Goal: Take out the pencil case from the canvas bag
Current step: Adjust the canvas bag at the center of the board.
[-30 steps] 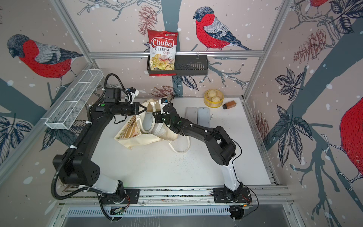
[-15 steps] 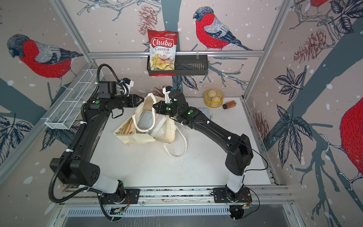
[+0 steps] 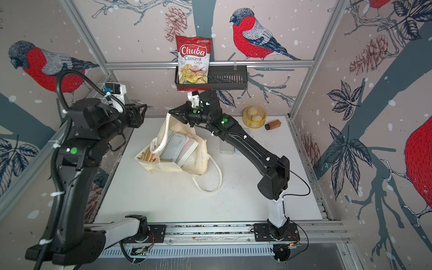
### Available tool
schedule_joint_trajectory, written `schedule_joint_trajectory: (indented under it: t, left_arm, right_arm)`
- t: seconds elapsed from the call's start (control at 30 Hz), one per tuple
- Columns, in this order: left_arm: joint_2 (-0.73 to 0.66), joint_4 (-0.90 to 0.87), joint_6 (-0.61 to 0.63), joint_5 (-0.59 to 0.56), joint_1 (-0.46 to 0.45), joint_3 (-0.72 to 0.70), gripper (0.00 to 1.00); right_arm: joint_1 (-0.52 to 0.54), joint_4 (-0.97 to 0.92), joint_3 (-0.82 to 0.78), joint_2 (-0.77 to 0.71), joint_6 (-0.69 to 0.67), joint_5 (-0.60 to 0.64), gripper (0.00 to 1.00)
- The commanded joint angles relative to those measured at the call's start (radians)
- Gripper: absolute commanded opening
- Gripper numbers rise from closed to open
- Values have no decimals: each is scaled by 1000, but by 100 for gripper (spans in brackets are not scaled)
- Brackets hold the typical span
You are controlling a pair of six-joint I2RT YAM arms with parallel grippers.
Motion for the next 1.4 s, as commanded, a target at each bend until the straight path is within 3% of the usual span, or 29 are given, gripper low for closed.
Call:
schedule_joint_trajectory:
  t: [0.0, 0.23, 0.37, 0.47, 0.6, 0.67, 0.77, 0.9, 1.17, 1.37]
  left_arm:
    - [-79, 5, 48, -128, -108, -82, 49]
    - [-205, 15, 141, -160, -405, -294, 49]
    - [-272, 74, 169, -111, -480, -359, 48]
    - [-282, 109, 179, -81, -481, -393, 49]
    - [-167, 44, 197, -53, -484, -398, 51]
    - [-119, 59, 195, -120, -484, -411, 52]
    - [-90, 135, 222, -293, -484, -440, 65]
    - [-51, 201, 231, -501, -474, -402, 67]
    - [3, 169, 258, -432, -305, -332, 68]
    - [40, 131, 250, -395, -234, -307, 70]
  right_arm:
    - [15, 197, 21, 5, 121, -16, 0]
    - [26, 209, 12, 12, 149, 32, 0]
    - [20, 229, -27, 2, 159, 55, 0]
    - [16, 232, -36, 1, 159, 59, 0]
    - [10, 231, -43, -9, 152, 67, 0]
    - [5, 233, -53, -16, 150, 63, 0]
    - [-1, 237, -76, -35, 144, 66, 0]
    - [-9, 239, -106, -64, 130, 67, 0]
    - [-25, 277, -162, -99, 133, 56, 0]
    - [-30, 281, -175, -107, 130, 50, 0]
